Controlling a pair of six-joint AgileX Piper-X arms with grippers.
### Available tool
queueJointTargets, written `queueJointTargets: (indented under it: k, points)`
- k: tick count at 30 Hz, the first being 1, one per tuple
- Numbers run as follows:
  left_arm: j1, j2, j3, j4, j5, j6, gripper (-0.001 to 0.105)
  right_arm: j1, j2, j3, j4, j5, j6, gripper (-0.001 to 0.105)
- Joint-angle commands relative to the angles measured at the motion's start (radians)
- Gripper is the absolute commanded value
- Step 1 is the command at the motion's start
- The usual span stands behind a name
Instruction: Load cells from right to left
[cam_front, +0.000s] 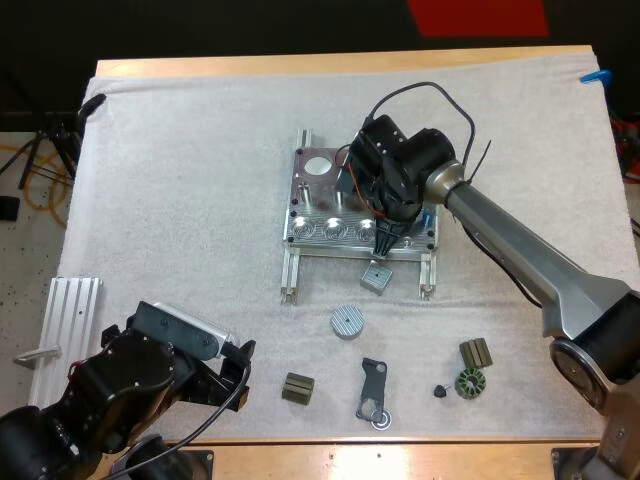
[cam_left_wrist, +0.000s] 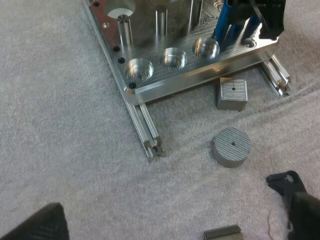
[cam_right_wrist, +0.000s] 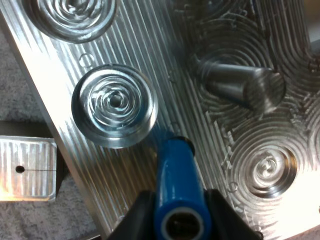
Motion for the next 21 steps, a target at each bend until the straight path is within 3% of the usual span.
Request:
queueJointTargets:
  k: [1,9,21]
  points:
    - [-0.002,-0.006,-0.007,-0.003,-0.019,-0.011,0.085,-0.005,0.006,-0.003,-0.004,0.005,-0.005,0.0]
    - [-0.002,-0.006,-0.007,-0.003,-0.019,-0.011,0.085,-0.005,0.018,-0.003,-0.021,0.024,0.001,0.0]
    - [-0.002,-0.006,-0.007,-0.003,-0.019,-0.011,0.085,-0.005,0.026,-0.003,0.027,-0.043,0.027,0.0]
